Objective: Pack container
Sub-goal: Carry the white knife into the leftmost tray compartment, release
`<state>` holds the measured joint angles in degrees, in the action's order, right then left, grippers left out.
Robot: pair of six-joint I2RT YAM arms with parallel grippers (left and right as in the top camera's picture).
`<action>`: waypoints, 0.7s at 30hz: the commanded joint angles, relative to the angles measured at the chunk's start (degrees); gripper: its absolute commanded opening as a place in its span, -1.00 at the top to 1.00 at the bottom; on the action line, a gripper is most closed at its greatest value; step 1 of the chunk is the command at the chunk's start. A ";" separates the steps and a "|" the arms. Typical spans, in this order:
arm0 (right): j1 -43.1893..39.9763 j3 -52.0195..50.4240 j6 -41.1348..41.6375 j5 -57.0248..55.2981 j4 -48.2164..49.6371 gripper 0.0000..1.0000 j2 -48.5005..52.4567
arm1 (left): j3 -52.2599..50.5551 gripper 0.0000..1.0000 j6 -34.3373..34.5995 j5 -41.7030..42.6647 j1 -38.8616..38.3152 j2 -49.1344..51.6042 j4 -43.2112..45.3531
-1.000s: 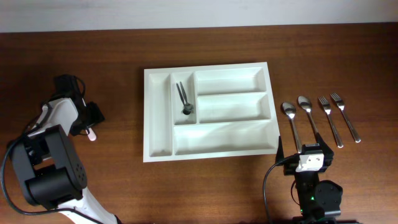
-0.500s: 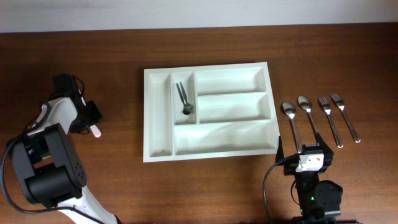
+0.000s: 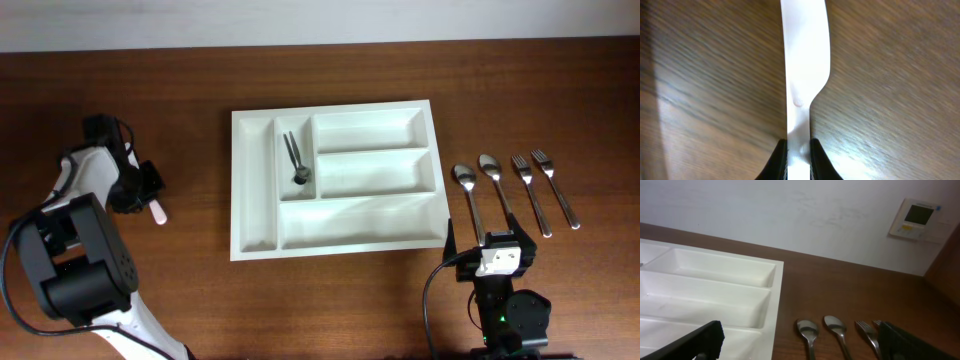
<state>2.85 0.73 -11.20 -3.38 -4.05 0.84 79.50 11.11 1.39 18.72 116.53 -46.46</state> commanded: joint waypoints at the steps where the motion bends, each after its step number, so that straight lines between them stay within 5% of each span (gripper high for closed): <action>1: 0.42 -0.42 -0.37 0.13 -0.26 -0.97 -0.48 | 7.08 0.96 -0.55 4.00 -0.59 0.07 -4.33; 10: 0.42 -0.39 -0.37 0.13 -0.26 -0.97 -0.48 | 17.27 0.96 -2.29 6.40 -7.89 -4.46 -14.82; 21: 0.42 -0.39 -0.37 0.13 -0.26 -0.97 -0.48 | 17.29 0.96 -0.94 9.92 -27.08 -6.25 -14.56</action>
<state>2.85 0.73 -11.22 -3.38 -4.08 0.84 96.01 9.82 10.66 -4.25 111.48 -61.23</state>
